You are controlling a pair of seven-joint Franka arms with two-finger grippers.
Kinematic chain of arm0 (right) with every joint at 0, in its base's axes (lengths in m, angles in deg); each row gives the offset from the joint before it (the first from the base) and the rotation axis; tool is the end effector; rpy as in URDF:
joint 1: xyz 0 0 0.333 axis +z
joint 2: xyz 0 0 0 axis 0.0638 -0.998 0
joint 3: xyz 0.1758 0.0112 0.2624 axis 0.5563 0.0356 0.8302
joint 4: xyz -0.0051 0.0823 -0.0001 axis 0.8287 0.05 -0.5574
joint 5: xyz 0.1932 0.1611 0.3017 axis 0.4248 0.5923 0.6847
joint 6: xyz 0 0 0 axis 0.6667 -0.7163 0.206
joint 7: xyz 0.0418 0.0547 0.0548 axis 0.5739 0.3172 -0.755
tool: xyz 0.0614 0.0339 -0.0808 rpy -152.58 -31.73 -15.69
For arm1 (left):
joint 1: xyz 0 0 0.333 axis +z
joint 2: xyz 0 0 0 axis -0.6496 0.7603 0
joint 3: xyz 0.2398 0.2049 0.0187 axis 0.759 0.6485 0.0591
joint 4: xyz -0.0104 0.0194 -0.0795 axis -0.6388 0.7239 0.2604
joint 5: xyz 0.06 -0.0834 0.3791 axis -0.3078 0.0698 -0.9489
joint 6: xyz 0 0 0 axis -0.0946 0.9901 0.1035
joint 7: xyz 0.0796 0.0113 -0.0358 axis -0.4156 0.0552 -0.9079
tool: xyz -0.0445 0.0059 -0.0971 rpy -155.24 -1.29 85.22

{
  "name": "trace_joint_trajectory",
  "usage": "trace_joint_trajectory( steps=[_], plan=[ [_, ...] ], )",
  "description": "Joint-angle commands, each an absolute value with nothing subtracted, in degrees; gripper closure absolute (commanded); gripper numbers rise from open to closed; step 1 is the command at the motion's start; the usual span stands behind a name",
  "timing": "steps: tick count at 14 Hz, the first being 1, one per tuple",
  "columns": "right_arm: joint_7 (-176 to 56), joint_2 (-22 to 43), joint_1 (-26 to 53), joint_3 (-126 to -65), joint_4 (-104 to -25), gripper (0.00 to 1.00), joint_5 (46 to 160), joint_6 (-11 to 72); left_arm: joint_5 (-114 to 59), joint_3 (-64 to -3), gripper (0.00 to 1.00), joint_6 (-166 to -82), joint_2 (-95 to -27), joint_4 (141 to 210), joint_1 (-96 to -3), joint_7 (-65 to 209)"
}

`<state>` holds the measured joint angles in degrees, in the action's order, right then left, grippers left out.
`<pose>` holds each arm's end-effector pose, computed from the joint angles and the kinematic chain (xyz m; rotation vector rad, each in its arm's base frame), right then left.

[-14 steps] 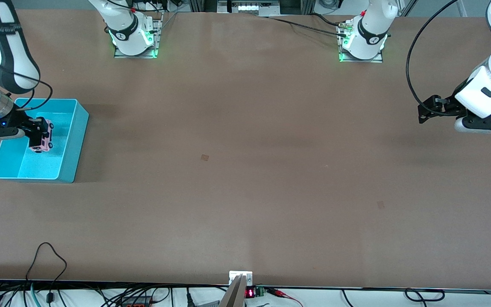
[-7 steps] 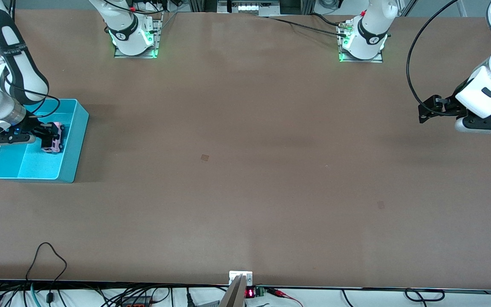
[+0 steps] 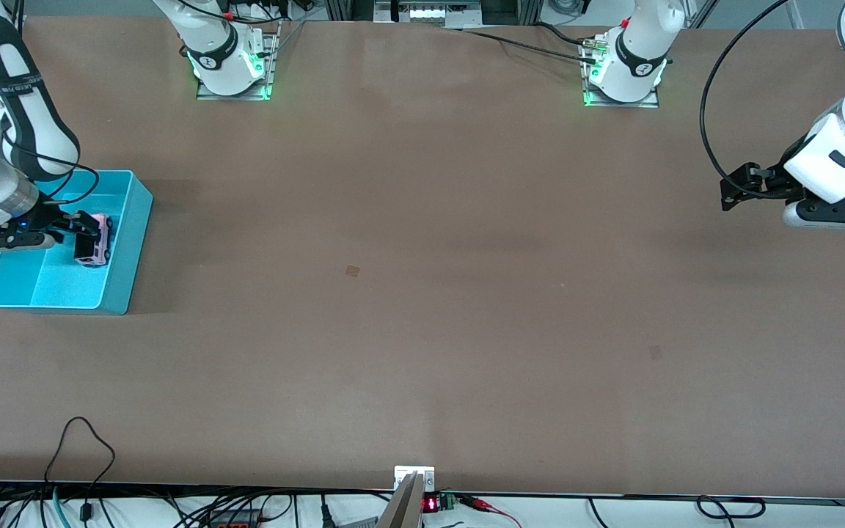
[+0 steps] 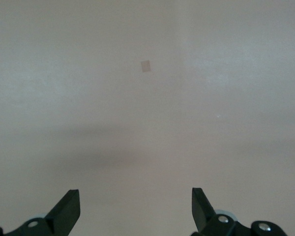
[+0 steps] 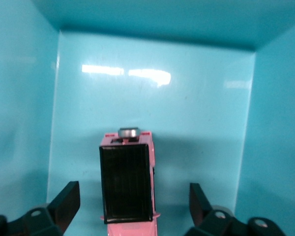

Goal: Wind and store pink jeep toy

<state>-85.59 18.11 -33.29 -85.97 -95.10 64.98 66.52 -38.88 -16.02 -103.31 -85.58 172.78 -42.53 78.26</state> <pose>0.4971 -0.2392 0.2504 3.0855 0.1552 0.1586 0.5649 -0.0247 0.5670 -3.0984 0.0733 0.0335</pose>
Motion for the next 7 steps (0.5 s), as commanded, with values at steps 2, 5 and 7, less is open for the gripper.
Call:
trace_joint_trajectory(
  steps=[2,5,7],
  plan=[
    [-87.1,25.3,-30.5,-84.8,-93.6,0.0,64.0,57.8,-38.7,-16.0,0.0,-102.1,-85.6,171.7,-42.2,78.3],
    [-87.2,27.2,-26.3,-84.6,-83.9,0.0,64.1,42.2,-38.7,-15.9,0.0,-101.6,-85.6,171.7,-42.1,78.4],
    [-86.7,27.4,-22.7,-84.7,-77.2,0.0,64.1,35.0,-38.7,-15.9,0.0,-101.5,-85.6,171.7,-42.2,78.4]
  ],
)
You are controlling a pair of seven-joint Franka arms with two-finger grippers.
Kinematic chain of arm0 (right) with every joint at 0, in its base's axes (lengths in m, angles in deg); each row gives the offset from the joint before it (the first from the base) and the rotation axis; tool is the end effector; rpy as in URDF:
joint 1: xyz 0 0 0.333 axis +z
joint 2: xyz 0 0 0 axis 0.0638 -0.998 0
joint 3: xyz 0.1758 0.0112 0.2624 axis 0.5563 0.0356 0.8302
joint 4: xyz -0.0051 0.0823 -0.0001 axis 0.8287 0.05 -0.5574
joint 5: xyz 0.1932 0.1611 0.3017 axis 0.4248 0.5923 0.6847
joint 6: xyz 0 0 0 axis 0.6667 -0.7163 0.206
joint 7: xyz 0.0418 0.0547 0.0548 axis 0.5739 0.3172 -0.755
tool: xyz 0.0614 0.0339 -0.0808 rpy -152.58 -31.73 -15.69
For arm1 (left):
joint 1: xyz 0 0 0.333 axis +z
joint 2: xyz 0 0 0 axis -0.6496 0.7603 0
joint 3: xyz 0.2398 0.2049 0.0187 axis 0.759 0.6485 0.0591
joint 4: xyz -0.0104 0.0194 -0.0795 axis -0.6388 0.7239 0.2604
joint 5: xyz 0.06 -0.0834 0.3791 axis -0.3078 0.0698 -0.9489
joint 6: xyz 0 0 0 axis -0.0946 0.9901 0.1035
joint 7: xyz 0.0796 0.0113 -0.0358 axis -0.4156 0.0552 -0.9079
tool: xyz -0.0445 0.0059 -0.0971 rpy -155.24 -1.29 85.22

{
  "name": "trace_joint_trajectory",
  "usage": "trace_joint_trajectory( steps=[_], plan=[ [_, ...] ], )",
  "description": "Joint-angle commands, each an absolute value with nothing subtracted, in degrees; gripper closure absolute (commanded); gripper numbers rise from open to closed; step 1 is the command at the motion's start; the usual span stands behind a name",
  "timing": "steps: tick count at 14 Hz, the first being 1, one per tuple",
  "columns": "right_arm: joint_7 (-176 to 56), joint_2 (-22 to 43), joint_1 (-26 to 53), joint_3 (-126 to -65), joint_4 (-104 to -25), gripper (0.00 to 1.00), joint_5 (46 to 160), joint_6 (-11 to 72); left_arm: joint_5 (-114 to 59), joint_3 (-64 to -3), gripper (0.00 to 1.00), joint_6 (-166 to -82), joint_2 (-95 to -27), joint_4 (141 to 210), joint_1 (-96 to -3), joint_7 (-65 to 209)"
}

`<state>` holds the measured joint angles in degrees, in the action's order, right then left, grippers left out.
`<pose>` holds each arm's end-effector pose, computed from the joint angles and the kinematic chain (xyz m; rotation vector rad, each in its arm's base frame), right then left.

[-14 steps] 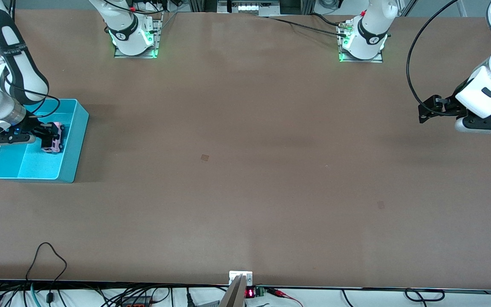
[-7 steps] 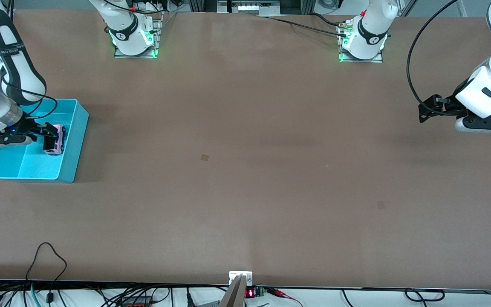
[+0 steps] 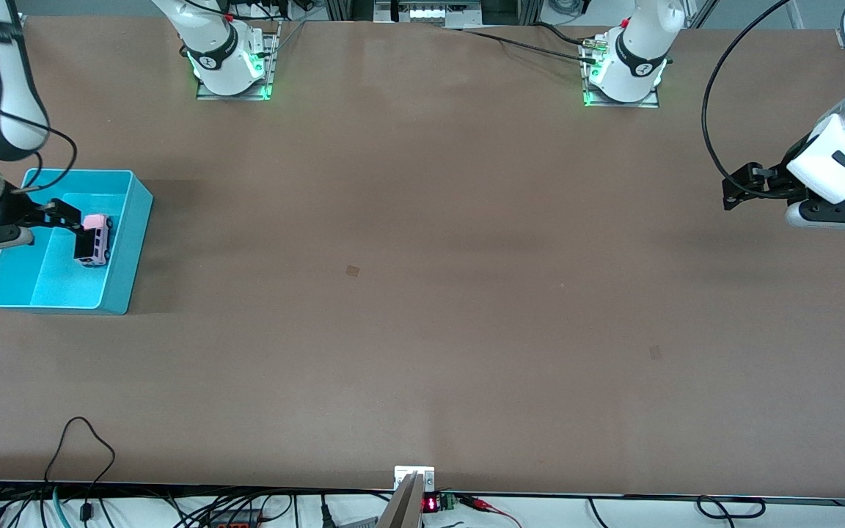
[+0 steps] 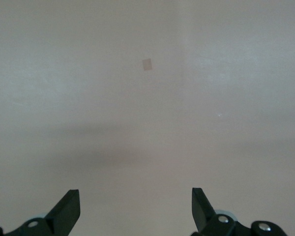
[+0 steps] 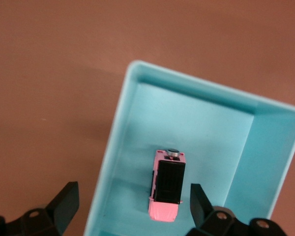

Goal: Wind and store pink jeep toy

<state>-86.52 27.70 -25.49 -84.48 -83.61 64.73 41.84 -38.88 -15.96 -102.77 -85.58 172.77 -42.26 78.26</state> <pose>0.5493 -0.1644 0.3890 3.0794 0.4306 0.0633 0.5640 -0.0213 0.5663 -3.0982 0.0641 0.0480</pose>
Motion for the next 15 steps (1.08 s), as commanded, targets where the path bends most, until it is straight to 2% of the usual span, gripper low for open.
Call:
trace_joint_trajectory(
  steps=[1,5,12,15],
  plan=[
    [-85.8,27.5,-21.5,-84.6,-75.0,0.0,64.6,32.3,-38.7,-15.9,0.0,-101.5,-85.6,171.7,-42.2,78.4],
    [-75.8,32.4,-16.2,-84.7,-72.4,0.0,64.9,26.8,-38.7,-15.9,0.0,-101.5,-85.6,171.7,-42.1,78.4],
    [-63.4,39.8,-6.7,-86.8,-72.4,0.0,66.6,26.3,-38.7,-15.9,0.0,-101.4,-85.6,171.7,-42.1,78.4],
    [-52.8,42.4,-2.1,-88.1,-72.2,0.0,67.8,19.4,-38.7,-15.9,0.0,-101.4,-85.6,171.7,-42.1,78.4]
  ],
)
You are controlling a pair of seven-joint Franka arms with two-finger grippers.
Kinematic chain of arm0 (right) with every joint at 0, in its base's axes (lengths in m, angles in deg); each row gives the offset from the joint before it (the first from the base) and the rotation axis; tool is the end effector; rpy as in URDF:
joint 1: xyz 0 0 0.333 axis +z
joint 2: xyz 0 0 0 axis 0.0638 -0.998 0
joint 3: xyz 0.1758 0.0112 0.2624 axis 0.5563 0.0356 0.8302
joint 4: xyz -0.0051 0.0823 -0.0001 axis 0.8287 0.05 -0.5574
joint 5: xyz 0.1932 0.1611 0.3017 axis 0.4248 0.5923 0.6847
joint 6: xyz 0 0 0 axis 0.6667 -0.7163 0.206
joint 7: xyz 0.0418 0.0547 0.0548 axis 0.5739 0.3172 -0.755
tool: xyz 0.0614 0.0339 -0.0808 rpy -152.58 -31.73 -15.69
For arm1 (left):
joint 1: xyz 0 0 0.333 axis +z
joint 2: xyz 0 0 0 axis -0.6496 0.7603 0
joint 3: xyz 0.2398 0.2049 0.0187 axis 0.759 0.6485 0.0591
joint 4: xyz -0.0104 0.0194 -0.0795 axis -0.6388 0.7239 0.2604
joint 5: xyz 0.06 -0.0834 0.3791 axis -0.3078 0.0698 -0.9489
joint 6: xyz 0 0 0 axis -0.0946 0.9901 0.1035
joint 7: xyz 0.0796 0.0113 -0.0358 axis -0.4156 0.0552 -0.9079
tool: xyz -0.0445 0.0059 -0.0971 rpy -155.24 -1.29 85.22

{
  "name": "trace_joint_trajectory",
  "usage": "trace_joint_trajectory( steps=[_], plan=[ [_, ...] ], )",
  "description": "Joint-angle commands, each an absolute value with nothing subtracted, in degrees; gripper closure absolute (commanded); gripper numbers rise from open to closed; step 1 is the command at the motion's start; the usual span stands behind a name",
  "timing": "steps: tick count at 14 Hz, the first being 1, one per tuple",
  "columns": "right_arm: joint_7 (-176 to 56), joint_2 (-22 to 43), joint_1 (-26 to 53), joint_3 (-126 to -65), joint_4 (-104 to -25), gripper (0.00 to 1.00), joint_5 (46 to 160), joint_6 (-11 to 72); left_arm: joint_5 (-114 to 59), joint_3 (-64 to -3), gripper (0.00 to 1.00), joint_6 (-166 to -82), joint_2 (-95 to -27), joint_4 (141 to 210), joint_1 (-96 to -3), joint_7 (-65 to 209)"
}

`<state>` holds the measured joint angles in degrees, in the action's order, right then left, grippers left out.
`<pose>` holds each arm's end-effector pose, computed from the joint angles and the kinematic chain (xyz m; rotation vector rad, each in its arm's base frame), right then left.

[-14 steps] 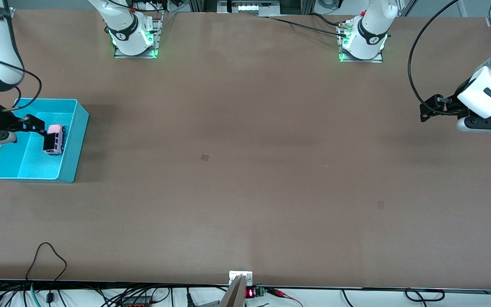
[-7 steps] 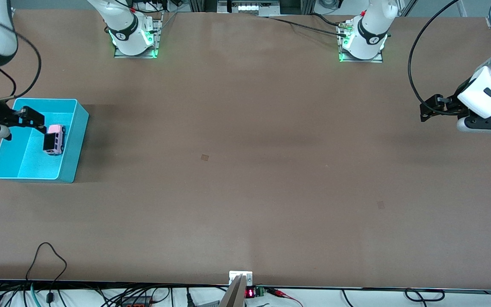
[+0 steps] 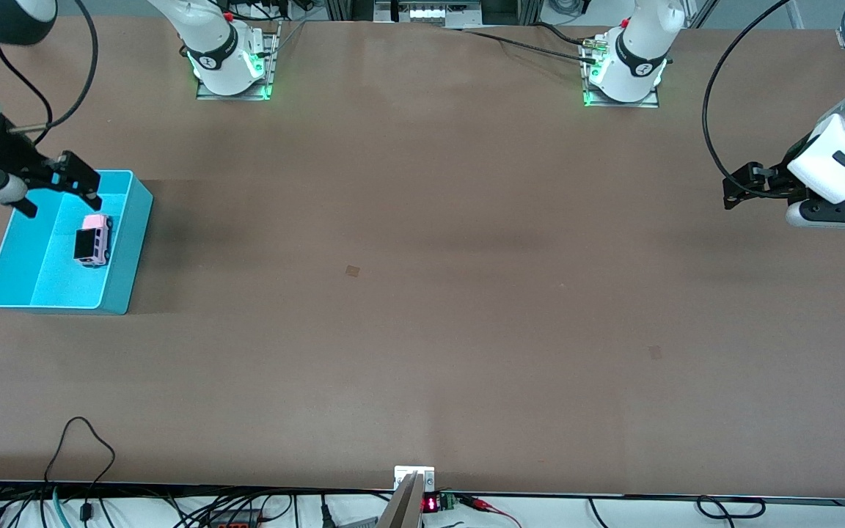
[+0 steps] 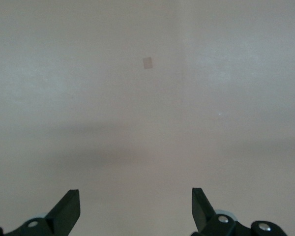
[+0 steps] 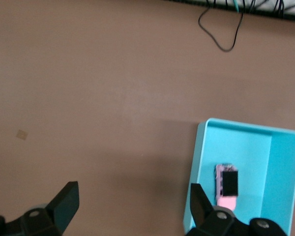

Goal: Wind and store pink jeep toy

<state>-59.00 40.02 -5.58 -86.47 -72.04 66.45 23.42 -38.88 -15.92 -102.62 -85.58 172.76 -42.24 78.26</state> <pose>0.5431 0.0152 0.5758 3.1228 0.1479 0.2265 0.5638 -0.0207 0.5662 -3.0981 0.0623 0.0518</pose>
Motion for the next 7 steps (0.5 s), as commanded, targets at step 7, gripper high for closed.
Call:
trace_joint_trajectory(
  steps=[7],
  plan=[
    [-49.9,46.2,-0.3,-87.5,-69.7,0.0,67.4,13.9,-38.7,-15.9,0.0,-101.4,-85.6,171.5,-42.2,78.4]
  ],
)
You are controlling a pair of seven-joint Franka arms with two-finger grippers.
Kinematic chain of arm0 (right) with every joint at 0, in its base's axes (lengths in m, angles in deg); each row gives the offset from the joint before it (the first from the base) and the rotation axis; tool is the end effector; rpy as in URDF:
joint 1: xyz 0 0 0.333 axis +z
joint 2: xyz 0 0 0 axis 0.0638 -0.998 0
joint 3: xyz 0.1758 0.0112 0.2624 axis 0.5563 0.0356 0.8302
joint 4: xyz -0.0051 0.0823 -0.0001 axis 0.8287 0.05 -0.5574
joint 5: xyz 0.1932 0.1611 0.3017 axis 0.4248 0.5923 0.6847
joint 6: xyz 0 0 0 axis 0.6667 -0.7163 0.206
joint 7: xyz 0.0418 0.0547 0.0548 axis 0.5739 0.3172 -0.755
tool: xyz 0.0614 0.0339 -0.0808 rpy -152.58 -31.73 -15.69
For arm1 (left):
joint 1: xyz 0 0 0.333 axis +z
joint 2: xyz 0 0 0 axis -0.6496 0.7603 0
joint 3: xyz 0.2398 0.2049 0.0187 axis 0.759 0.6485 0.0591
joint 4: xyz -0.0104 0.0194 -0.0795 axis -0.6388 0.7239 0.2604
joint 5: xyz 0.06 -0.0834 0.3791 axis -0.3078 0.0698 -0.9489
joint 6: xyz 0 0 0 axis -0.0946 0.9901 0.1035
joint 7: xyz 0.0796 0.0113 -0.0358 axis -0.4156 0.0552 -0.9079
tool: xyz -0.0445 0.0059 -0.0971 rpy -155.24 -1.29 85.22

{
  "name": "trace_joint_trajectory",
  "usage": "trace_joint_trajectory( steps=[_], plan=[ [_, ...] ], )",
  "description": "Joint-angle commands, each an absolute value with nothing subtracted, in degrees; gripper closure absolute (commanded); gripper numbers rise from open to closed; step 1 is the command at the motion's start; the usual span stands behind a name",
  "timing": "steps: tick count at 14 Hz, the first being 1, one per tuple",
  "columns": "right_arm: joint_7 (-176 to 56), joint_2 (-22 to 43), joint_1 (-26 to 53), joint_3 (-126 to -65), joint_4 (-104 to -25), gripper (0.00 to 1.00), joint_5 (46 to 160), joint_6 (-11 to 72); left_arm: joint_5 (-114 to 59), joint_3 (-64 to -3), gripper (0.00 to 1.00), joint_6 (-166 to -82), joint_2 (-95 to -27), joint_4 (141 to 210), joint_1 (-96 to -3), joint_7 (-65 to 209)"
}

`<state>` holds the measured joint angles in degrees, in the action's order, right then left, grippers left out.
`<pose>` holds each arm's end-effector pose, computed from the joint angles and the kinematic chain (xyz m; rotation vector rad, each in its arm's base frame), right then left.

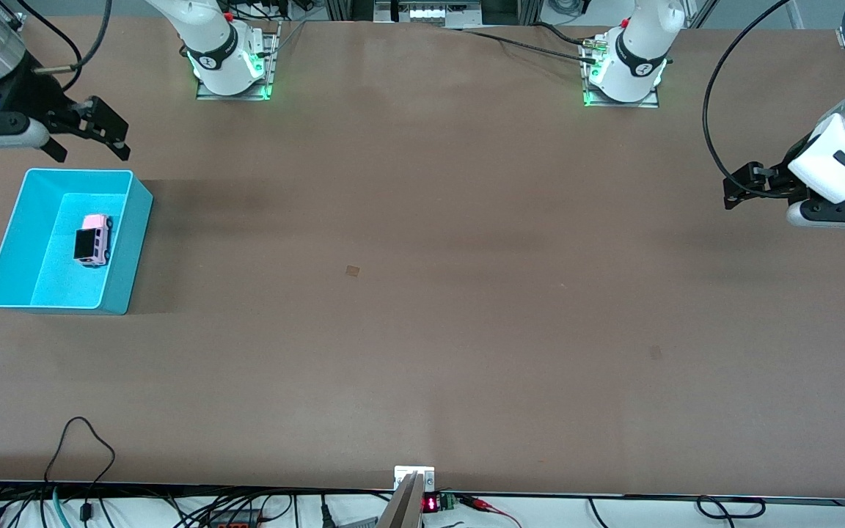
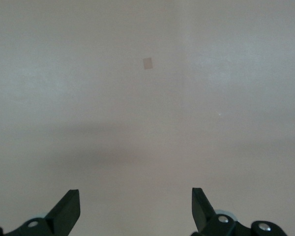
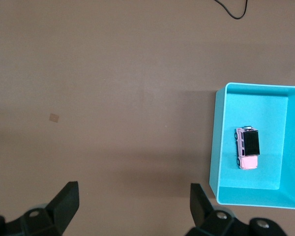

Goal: Wind and store pink jeep toy

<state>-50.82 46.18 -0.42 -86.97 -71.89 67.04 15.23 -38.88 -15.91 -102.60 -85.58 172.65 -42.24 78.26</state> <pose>0.4982 0.0569 0.6188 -3.1244 -0.0493 -0.1740 0.5639 -0.0206 0.5671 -3.0981 0.0620 0.0494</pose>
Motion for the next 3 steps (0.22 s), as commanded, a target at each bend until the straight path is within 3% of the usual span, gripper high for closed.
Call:
trace_joint_trajectory(
  steps=[1,3],
  plan=[
    [-49.7,45.9,-0.5,-87.7,-69.2,0.0,67.7,13.9,-38.7,-15.9,0.0,-101.4,-85.6,171.5,-42.2,78.4],
    [-50.1,45.6,-0.8,-87.8,-68.5,0.0,67.8,13.9,-38.7,-16.1,0.0,-101.4,-85.6,171.5,-42.2,78.3]
  ],
)
